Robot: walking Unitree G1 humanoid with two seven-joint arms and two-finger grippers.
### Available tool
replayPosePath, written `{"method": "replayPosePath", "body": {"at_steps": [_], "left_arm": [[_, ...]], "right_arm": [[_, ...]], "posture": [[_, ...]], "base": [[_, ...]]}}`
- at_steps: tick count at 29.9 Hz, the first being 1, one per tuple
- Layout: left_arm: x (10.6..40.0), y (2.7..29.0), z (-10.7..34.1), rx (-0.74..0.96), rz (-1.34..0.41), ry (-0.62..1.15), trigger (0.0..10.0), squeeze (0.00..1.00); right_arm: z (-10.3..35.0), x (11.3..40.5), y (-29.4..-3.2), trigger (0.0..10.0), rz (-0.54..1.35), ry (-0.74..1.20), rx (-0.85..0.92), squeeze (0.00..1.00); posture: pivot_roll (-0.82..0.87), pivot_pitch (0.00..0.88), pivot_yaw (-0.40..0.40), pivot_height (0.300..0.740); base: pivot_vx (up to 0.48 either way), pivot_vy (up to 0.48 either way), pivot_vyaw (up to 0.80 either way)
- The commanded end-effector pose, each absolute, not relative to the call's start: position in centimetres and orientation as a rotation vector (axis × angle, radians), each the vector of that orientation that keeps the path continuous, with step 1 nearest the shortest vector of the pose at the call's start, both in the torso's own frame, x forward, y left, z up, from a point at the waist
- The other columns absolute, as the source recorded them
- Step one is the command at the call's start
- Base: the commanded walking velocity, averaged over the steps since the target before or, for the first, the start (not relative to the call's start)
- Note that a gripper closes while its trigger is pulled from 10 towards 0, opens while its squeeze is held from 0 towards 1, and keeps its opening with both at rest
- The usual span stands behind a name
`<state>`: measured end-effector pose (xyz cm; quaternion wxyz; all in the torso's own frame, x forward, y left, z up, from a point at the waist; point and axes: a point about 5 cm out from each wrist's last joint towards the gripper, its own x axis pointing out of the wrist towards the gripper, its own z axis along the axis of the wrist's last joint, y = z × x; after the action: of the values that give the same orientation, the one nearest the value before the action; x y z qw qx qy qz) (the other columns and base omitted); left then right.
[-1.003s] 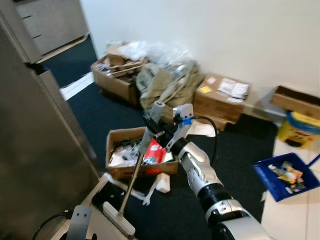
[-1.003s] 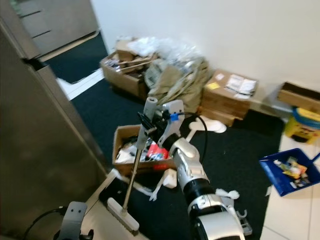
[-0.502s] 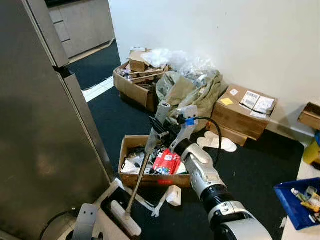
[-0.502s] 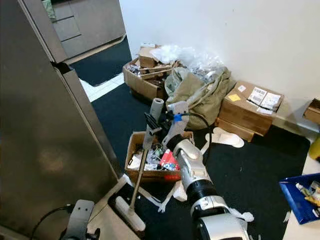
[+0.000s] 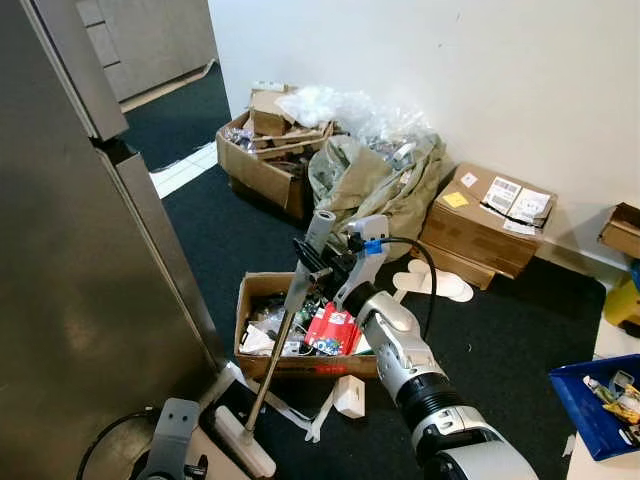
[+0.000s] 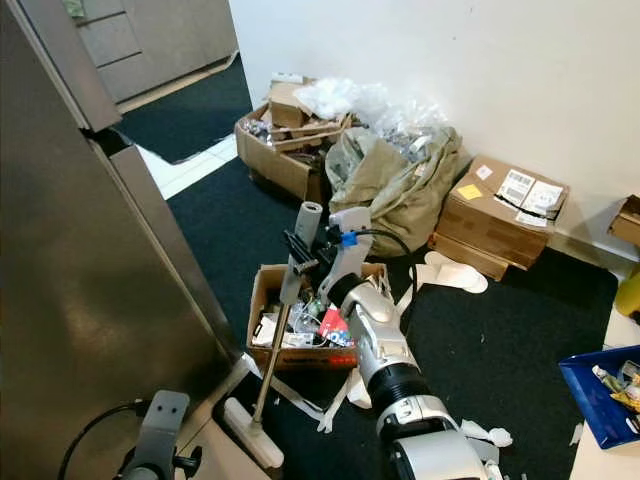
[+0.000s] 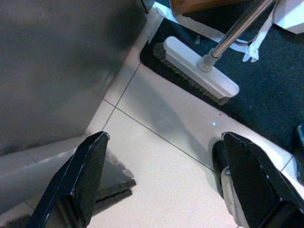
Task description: Sweep floor
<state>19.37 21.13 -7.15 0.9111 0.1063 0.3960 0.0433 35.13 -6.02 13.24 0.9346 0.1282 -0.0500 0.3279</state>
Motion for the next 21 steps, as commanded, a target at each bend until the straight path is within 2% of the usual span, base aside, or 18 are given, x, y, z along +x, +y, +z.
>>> {"method": "replayPosePath", "body": {"at_steps": [1, 4, 13, 21], "left_arm": [[18.7, 21.2, -7.5, 0.234, 0.075, 0.848, 10.0, 0.00], [18.6, 21.3, -7.6, 0.240, 0.073, 0.852, 10.0, 0.00], [18.5, 21.3, -7.6, 0.246, 0.072, 0.854, 10.0, 0.00], [18.3, 20.9, -7.8, 0.267, 0.052, 0.865, 10.0, 0.00]], "right_arm": [[13.6, 35.2, -5.8, 10.0, 0.667, -0.115, 0.296, 0.00], [13.5, 35.2, -6.0, 10.0, 0.657, -0.109, 0.299, 0.00], [13.8, 35.5, -6.7, 10.0, 0.635, -0.119, 0.356, 0.00], [13.9, 35.3, -6.9, 10.0, 0.641, -0.139, 0.367, 0.00]], "posture": [[-0.03, 0.060, 0.044, 0.740], [-0.03, 0.044, 0.047, 0.740], [-0.04, 0.042, 0.049, 0.740], [-0.04, 0.041, 0.052, 0.740]], "base": [[0.277, 0.000, 0.00], [0.276, 0.000, -0.20], [0.231, 0.000, -0.80], [0.000, 0.000, 0.00]]}}
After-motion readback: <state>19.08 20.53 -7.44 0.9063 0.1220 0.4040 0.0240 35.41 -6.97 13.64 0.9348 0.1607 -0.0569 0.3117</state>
